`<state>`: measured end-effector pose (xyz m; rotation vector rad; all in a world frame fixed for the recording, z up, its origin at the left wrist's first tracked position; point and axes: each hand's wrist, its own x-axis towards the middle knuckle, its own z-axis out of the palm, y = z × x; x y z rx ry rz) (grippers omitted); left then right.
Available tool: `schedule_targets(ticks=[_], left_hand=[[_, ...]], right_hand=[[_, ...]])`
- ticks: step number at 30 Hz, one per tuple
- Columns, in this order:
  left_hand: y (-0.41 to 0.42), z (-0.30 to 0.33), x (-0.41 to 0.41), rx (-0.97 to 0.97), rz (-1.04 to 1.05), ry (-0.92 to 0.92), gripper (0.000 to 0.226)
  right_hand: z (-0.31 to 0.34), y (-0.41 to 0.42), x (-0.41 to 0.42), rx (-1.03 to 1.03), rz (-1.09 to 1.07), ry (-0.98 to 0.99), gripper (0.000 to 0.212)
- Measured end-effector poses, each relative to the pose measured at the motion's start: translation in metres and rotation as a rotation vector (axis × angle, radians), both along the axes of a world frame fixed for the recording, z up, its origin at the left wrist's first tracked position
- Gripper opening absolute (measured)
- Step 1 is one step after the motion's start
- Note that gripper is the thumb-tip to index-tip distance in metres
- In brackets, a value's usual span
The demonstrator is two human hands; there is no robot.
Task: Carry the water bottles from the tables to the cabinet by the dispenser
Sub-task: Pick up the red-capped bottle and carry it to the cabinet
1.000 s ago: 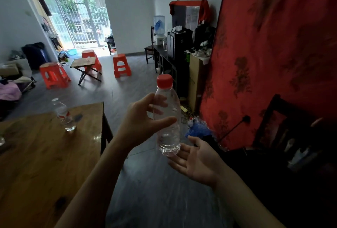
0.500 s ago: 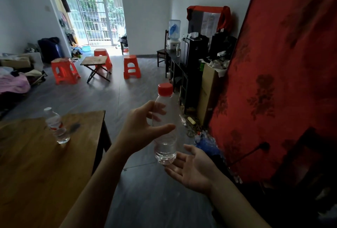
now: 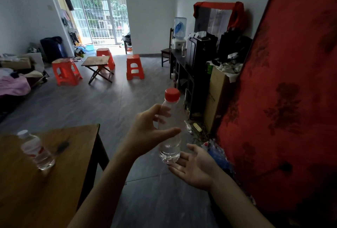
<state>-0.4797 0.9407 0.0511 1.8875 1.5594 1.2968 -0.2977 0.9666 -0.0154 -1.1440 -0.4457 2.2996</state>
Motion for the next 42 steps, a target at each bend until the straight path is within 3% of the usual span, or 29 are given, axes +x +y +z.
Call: schedule_targets(ticks=[16, 24, 35, 42], left_hand=[[0.238, -0.002, 0.009, -0.015, 0.183, -0.067, 0.055], [0.322, -0.009, -0.010, -0.038, 0.295, -0.069, 0.051], [0.448, -0.027, -0.093, -0.075, 0.334, -0.093, 0.056], [0.548, -0.024, -0.173, -0.094, 0.255, -0.077, 0.061]], right_hand=[[-0.011, 0.268, 0.005, 0.040, 0.176, 0.048, 0.059], [-0.019, 0.361, -0.018, 0.011, 0.235, 0.070, 0.064], [-0.036, 0.500, -0.105, 0.013, 0.255, -0.005, 0.063], [-0.028, 0.594, -0.183, -0.026, 0.220, -0.011, 0.072]])
